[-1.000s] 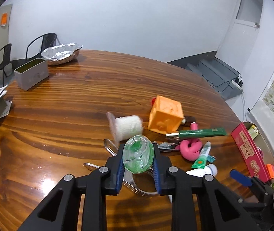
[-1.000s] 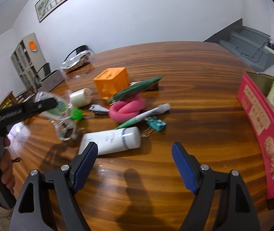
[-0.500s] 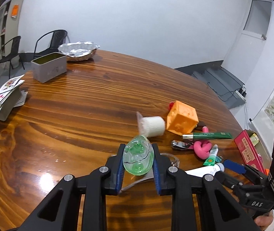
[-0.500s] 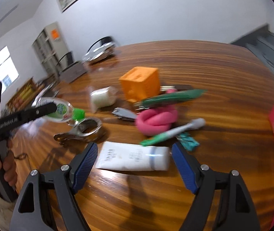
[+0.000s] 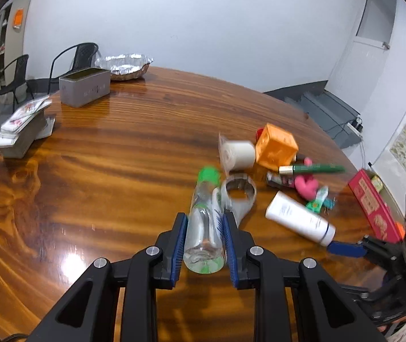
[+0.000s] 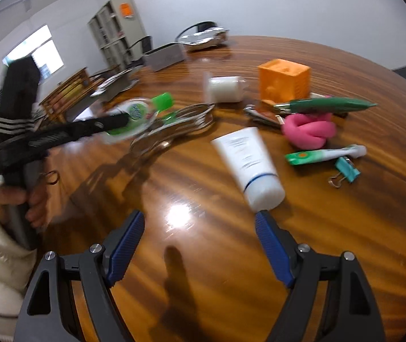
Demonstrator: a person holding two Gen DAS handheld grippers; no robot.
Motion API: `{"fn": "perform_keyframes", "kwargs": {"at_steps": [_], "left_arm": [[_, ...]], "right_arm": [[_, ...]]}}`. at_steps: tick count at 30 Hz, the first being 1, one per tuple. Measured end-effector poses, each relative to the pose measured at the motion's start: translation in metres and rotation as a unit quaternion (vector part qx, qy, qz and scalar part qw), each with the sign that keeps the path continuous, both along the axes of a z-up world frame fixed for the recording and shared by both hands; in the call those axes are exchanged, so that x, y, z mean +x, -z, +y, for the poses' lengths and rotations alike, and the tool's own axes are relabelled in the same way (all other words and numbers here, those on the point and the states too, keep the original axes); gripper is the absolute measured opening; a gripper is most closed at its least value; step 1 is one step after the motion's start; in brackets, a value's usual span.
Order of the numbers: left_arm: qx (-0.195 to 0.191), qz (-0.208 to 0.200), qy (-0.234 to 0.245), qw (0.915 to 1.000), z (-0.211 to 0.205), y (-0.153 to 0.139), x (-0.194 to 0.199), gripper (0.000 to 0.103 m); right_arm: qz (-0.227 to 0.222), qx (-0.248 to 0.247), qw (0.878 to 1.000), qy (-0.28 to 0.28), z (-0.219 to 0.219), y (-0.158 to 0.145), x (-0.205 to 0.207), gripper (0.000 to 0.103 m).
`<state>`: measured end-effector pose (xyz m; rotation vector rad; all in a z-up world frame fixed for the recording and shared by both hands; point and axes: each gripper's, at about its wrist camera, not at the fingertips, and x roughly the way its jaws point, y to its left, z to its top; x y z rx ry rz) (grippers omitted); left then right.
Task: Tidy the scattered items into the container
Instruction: 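Grasp the white SKIN cleanser tube with the right tool while the left tool holds the bottle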
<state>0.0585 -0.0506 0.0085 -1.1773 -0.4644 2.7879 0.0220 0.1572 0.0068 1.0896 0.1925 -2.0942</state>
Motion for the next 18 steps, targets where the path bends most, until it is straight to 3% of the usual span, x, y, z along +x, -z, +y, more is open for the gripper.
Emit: {"fn": "perform_keyframes", "kwargs": {"at_steps": [4, 8, 13, 17, 18], "left_arm": [[0.008, -0.001, -0.011, 0.9999, -0.008, 0.005, 0.006, 0.028], [0.015, -0.001, -0.016, 0.9998, -0.014, 0.008, 0.01, 0.028], [0.016, -0.005, -0.016, 0.9997, -0.014, 0.009, 0.007, 0.029], [0.003, -0.016, -0.02, 0.9997, -0.011, 0.009, 0.001, 0.038], [0.001, -0.016, -0.022, 0.9996, -0.011, 0.009, 0.0, 0.046]], "right_arm": [[0.043, 0.027, 0.998, 0.034, -0.003, -0.006, -0.004, 0.083], [0.054, 0.036, 0.994, 0.091, 0.0, -0.005, -0.023, 0.083], [0.062, 0.056, 0.989, 0.124, -0.006, -0.001, -0.035, 0.081], [0.062, 0.069, 0.987, 0.128, -0.013, 0.002, -0.039, 0.074], [0.063, 0.072, 0.987, 0.129, -0.014, 0.003, -0.039, 0.072]]}}
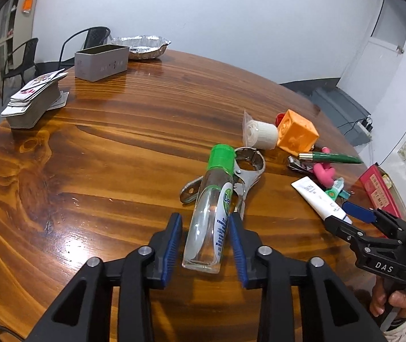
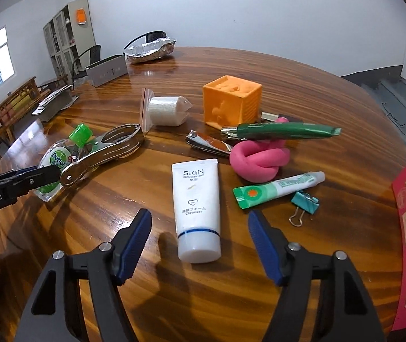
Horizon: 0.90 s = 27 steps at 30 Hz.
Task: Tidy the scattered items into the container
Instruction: 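Grasp the white SKIN cleanser tube with the right tool while the left tool holds the bottle, then carry the cleanser tube and sanitizer bottle with both tools over the tin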
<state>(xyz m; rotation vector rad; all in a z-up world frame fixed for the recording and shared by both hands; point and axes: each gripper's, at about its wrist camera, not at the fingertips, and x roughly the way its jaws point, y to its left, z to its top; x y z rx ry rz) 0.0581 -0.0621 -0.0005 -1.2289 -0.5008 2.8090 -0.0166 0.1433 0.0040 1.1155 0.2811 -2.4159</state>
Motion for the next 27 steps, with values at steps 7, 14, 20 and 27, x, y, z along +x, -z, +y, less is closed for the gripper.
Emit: {"fn": "perform_keyframes", "kwargs": {"at_steps": [7, 14, 20, 27], "left_arm": [[-0.025, -0.011, 0.011, 0.9996, 0.011, 0.004, -0.012, 0.034], [-0.028, 0.015, 0.009, 0.9994, 0.014, -0.003, -0.002, 0.025], [-0.021, 0.053, -0.005, 0.9984, 0.01, -0.015, 0.009, 0.025], [-0.024, 0.048, -0.011, 0.9985, 0.017, -0.02, 0.011, 0.025]], "right_arm": [[-0.009, 0.019, 1.0, 0.001, -0.007, 0.006, 0.0, 0.048], [-0.001, -0.001, 1.0, 0.005, 0.0, 0.002, 0.01, 0.036], [0.01, -0.045, 0.999, 0.001, 0.009, -0.013, 0.022, 0.036], [0.033, -0.089, 0.995, 0.02, 0.026, -0.03, 0.031, 0.036]]}}
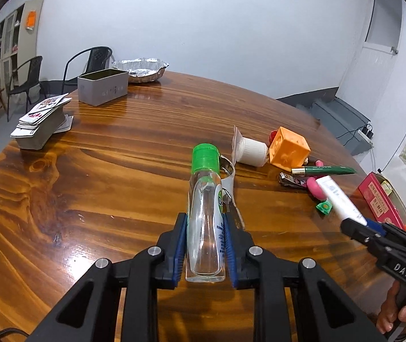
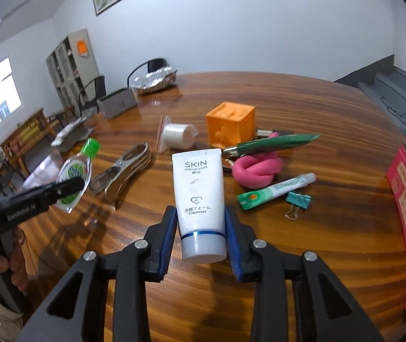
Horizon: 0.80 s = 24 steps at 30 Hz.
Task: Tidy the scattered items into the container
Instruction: 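Carry the cleanser tube and sanitizer bottle with both tools over the tin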
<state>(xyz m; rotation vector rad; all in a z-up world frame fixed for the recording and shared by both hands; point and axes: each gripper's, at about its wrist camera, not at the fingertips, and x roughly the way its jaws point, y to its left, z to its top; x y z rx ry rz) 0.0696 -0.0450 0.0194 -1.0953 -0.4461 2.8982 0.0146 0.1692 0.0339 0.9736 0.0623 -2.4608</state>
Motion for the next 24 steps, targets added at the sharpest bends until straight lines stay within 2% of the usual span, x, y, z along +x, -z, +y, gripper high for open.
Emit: {"fn": "perform_keyframes", "kwargs": {"at_steps": [6, 10, 18, 24], "left_arm": [[-0.015, 0.011, 0.028, 0.9994, 0.031, -0.017, 0.007, 0.025], [-0.029, 0.026, 0.057, 0.9976, 0.062, -0.035, 0.01, 0.025], [-0.048, 0.033, 0.126, 0.9903, 0.139, -0.05, 0.003, 0.025], [-0.056, 0.035, 0.183, 0.9808, 0.201, -0.057, -0.006, 0.025]], "right_arm": [[0.027, -0.034, 0.997, 0.06, 0.042, -0.017, 0.015, 0.036], [0.052, -0.04, 0.991, 0.116, 0.082, -0.032, 0.03, 0.036], [0.077, -0.036, 0.969, 0.232, 0.18, -0.054, 0.051, 0.037], [0.079, -0.03, 0.951, 0.297, 0.252, -0.064, 0.054, 0.037]]}}
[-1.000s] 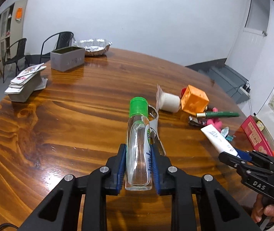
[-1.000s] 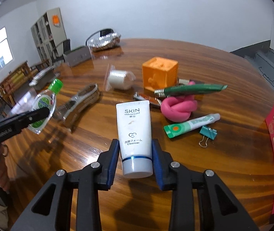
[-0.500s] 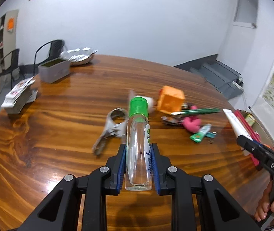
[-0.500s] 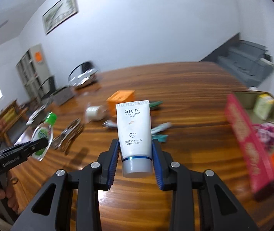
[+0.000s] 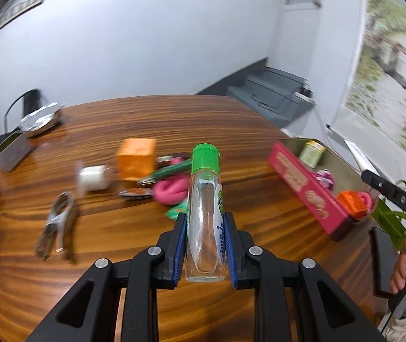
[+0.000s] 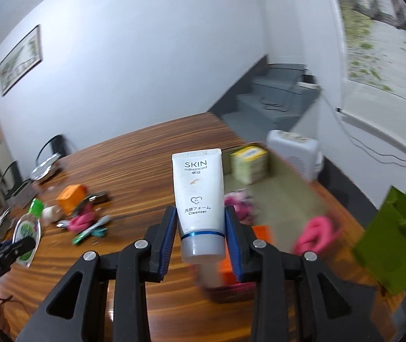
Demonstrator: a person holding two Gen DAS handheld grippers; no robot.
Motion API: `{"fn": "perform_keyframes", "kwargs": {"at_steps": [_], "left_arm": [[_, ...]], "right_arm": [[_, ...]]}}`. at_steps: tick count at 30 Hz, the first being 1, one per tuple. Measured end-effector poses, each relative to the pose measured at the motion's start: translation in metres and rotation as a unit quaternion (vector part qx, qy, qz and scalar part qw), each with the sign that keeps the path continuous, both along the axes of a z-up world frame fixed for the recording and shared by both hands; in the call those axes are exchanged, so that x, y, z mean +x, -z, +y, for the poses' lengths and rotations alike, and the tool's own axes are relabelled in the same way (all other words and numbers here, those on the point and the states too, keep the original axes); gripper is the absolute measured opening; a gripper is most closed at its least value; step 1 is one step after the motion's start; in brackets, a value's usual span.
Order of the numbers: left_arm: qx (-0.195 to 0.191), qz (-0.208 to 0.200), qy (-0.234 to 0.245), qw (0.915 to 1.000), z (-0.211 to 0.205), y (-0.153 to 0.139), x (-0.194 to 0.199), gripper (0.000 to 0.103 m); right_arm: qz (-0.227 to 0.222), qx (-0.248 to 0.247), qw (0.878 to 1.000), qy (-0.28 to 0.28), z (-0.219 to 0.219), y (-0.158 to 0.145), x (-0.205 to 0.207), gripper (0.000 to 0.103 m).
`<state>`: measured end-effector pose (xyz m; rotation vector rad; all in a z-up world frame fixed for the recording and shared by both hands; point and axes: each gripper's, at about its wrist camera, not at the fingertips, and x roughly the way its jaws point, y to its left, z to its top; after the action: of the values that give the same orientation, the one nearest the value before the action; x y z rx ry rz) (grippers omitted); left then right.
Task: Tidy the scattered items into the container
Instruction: 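Carry the cleanser tube and sanitizer bottle with both tools over the tin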
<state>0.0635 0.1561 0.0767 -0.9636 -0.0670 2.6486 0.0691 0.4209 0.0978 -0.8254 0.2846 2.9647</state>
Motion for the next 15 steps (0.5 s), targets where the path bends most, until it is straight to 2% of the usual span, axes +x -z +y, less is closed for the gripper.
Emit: {"fn": "perform_keyframes", "kwargs": {"at_steps": [5, 7, 9, 11, 15], "left_arm": [[0.003, -0.005, 0.042, 0.9991, 0.047, -0.005, -0.012, 0.025], [0.005, -0.006, 0.057, 0.9984, 0.063, -0.008, -0.016, 0.025], [0.005, -0.007, 0.067, 0.9977, 0.077, -0.009, -0.021, 0.025], [0.003, -0.008, 0.079, 0.9968, 0.091, -0.01, -0.028, 0.025], [0.004, -0.013, 0.1, 0.9948, 0.116, -0.011, -0.04, 0.025]], "right_arm": [[-0.018, -0.005, 0.999, 0.042, 0.039, 0.003, -0.014, 0.038], [-0.021, -0.023, 0.998, 0.059, 0.055, 0.006, -0.018, 0.046], [-0.016, -0.039, 0.997, 0.071, 0.068, 0.009, -0.016, 0.065], [-0.006, -0.043, 0.995, 0.084, 0.076, 0.01, -0.011, 0.071], [0.003, -0.058, 0.994, 0.097, 0.084, 0.014, -0.007, 0.074]]}}
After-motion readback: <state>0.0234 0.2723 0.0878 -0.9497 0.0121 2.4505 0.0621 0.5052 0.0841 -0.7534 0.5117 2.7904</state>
